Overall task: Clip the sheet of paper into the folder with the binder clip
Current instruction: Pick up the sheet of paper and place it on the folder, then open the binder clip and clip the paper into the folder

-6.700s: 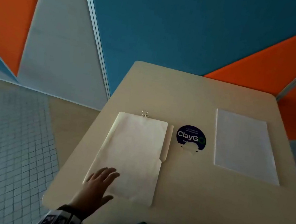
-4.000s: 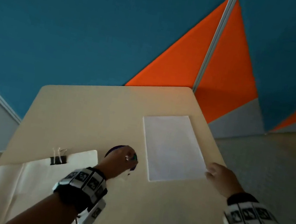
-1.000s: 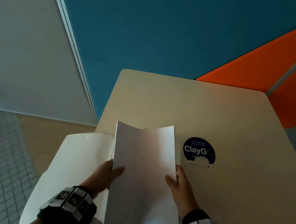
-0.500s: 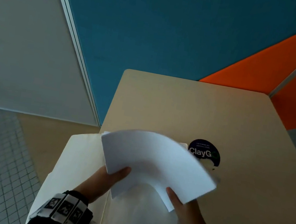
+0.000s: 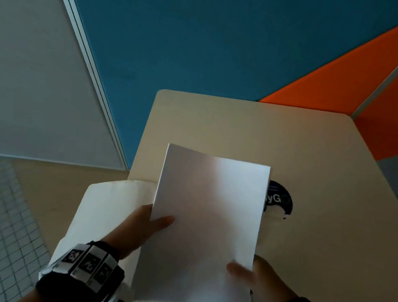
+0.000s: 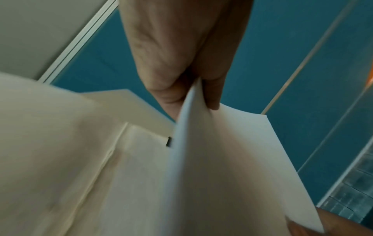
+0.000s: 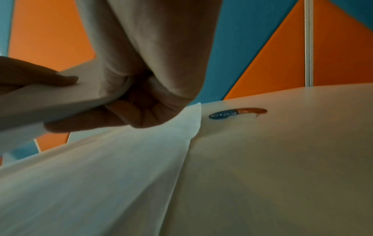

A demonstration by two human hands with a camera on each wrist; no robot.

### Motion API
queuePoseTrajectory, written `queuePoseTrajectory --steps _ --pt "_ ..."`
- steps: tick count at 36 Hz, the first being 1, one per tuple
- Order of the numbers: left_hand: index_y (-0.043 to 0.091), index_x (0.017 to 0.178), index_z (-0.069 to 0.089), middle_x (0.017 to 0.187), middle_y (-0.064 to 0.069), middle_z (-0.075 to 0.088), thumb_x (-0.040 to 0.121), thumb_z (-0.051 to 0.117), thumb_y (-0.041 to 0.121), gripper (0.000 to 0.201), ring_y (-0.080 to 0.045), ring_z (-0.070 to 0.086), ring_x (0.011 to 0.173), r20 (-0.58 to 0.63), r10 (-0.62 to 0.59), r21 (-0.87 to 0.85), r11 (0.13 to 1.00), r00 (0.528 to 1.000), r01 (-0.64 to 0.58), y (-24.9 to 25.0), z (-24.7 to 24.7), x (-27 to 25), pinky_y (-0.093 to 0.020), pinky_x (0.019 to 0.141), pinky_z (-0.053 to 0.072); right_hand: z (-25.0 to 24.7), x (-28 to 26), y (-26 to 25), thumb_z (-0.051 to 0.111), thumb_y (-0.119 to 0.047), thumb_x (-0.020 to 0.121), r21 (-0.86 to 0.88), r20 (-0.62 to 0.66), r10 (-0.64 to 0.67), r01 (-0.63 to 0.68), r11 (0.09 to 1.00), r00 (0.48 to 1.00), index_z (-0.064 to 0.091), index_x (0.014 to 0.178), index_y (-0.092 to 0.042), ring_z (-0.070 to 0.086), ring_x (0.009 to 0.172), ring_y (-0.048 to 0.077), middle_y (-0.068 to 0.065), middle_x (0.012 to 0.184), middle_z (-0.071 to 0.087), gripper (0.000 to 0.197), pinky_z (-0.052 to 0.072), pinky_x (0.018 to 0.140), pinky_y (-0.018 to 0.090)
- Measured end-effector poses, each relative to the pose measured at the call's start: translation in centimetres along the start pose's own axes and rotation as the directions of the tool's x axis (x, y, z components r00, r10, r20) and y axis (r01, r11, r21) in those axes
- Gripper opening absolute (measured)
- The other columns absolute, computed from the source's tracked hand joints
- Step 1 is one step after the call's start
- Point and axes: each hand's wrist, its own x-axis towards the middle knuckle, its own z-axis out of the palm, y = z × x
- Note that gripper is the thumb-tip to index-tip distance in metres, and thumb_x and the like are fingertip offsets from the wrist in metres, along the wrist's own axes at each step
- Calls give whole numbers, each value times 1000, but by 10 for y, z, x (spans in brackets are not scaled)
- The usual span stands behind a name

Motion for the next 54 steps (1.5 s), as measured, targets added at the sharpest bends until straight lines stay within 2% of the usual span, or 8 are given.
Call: queuePoseTrajectory --steps 8,12,16,21,27,36,47,54 --pt "10 110 53 104 -14 66 94 42 14 20 -29 62 95 -98 -102 -29 995 990 100 -40 4 17 -44 83 52 3 7 16 53 -82 53 -101 100 63 -53 993 993 53 97 -30 58 97 3 -10 100 63 69 43 91 16" --pt "2 96 57 85 -8 65 91 48 12 14 -23 59 76 -163 -70 129 987 984 92 -61 3 33 -14 59 47 2 14 16 58 -47 82 -138 128 179 -162 977 975 56 87 -21 55 86 0 -5 93 60 27 38 71 3" --pt "5 76 58 68 -6 60 87 56 14 14 -15 47 60 -202 -14 293 953 979 74 -71 -1 44 -16 52 38 1 23 45 57 -83 49 -191 108 198 -175 966 974 53 114 -8 57 109 15 3 118 60 100 42 100 30" --pt "13 64 55 57 4 53 83 61 16 20 -11 44 54 -230 30 412 909 973 69 -74 1 47 -10 49 37 3 21 32 59 -39 82 -116 23 100 -97 988 995 55 103 -26 60 95 8 -7 99 64 25 45 80 14" --pt "19 49 42 48 2 42 80 64 20 38 -13 37 48 -263 19 492 863 965 117 -72 1 50 -20 49 30 7 38 30 51 -20 91 -141 -252 40 -78 987 967 48 72 -9 43 57 11 4 61 44 22 35 56 17" --pt "21 60 43 59 0 50 71 73 18 32 -17 45 57 -308 16 486 862 951 143 -67 0 49 -23 55 36 11 47 26 60 -18 85 -186 -351 -11 -58 981 936 46 89 -7 56 79 27 -1 71 51 19 38 57 24" --pt "5 107 55 99 -12 63 81 63 16 30 -21 57 79 -111 339 725 671 934 -157 22 -30 94 -25 67 43 5 45 26 56 -17 89 -51 -216 133 -147 988 967 18 143 -4 30 138 25 14 152 25 68 28 111 32" --pt "10 118 53 113 -13 67 88 52 31 36 -25 57 107 94 34 804 586 995 -96 53 2 156 -25 87 37 5 45 29 56 -18 88 -61 -217 144 -160 985 965 18 143 -4 38 134 24 15 151 30 68 32 107 30"
